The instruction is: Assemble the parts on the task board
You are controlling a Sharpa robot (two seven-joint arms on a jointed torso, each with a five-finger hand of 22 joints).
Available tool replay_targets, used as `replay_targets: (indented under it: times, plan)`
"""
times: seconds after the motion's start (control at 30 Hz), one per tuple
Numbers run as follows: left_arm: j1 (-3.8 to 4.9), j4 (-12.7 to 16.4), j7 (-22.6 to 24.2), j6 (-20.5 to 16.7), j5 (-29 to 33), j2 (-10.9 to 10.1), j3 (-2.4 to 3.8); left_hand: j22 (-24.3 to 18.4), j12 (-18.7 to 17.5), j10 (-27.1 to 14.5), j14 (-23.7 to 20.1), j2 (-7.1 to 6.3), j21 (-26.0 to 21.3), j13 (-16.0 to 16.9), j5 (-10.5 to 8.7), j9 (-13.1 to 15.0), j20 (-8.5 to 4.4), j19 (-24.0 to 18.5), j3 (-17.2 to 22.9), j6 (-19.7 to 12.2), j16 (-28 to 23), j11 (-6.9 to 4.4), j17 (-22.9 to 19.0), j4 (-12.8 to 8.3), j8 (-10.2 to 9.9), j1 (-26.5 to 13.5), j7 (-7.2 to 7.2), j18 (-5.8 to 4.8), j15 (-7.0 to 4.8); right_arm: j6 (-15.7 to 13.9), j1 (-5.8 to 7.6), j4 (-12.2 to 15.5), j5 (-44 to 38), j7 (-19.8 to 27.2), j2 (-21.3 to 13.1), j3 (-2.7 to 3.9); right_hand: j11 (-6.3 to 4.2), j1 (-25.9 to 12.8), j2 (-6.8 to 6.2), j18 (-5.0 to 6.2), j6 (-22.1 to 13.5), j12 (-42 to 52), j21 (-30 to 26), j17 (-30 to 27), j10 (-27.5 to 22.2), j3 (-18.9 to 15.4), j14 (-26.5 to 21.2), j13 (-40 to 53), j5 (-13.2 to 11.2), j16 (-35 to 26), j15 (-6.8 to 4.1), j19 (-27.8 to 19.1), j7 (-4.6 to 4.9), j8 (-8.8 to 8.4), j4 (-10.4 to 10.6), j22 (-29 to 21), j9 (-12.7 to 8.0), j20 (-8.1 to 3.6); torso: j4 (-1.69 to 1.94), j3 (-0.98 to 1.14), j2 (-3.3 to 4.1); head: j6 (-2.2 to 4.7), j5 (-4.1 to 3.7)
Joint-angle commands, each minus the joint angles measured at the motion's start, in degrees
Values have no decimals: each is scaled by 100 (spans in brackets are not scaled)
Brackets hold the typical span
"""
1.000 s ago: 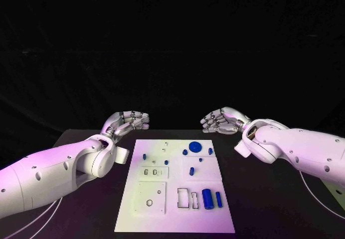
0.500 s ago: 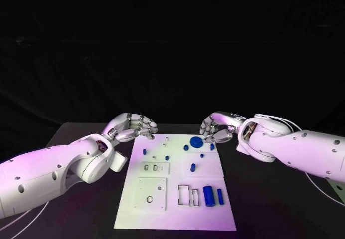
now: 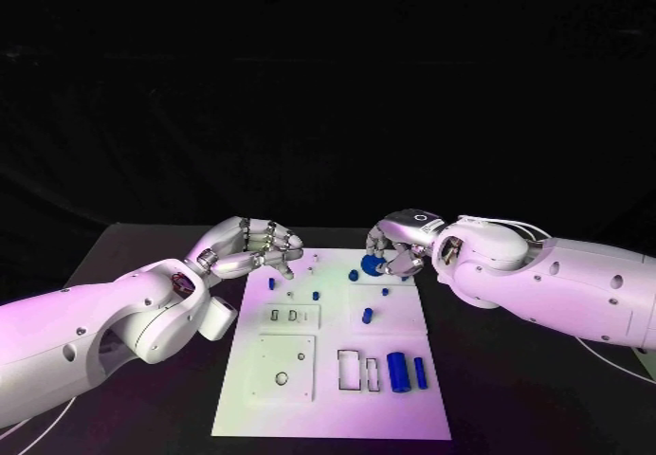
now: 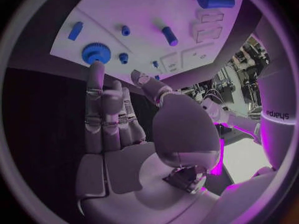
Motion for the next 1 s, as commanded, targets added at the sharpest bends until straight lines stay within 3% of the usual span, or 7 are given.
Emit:
replay_targets:
  times: [0.03, 0.3, 0.73, 1.0]
  plan:
    - [44, 106, 6, 33, 479, -50, 12, 28, 31, -50, -44, -22, 41, -9, -2, 5, -13, 32, 47, -33, 29, -3, 9, 2, -32, -30, 3, 73, 1, 136, 14, 8, -380, -294, 65, 2, 11, 16, -60, -10, 3, -23, 213, 464, -93, 82, 131, 8, -5, 506, 13, -25, 10, -66, 21, 187, 23, 3, 4, -28, 104, -1, -8]
    - [145, 208, 52, 6, 832, -161, 18, 105, 63, -81, -90, -31, 151, -20, 17, 10, -9, 12, 88, -39, 63, 1, 16, 40, -42, -64, 7, 74, 6, 190, 22, -104, -431, -332, 220, 2, 47, 44, -98, -5, 3, -33, 569, 1016, -317, 109, 203, 0, -33, 1135, 40, -122, 25, -131, 107, 523, 72, 37, 24, -52, 210, -9, -22]
    - [202, 266, 118, -2, 1211, -265, 22, 187, 83, -145, -164, -52, 260, -42, 21, 18, 2, -47, 119, -46, 80, 15, 11, 99, -52, -121, 15, 69, 23, 232, -9, -405, -438, -278, 505, 0, 72, 34, -91, -1, -16, -31, 716, 1168, -475, 45, 212, -17, -72, 1330, 65, -191, 40, -179, 197, 683, 82, 66, 75, -44, 316, 16, -20]
    - [217, 275, 132, -2, 1282, -280, 28, 221, 101, -167, -218, -55, 298, -51, 14, 23, 10, -104, 140, -55, 73, 21, -2, 128, -56, -137, 19, 66, 33, 304, -56, -537, -429, -242, 612, -1, 91, 39, -90, 0, -3, -32, 762, 1183, -556, 3, 204, -27, -91, 1371, 82, -239, 58, -193, 235, 740, 89, 84, 105, -44, 372, -17, -12]
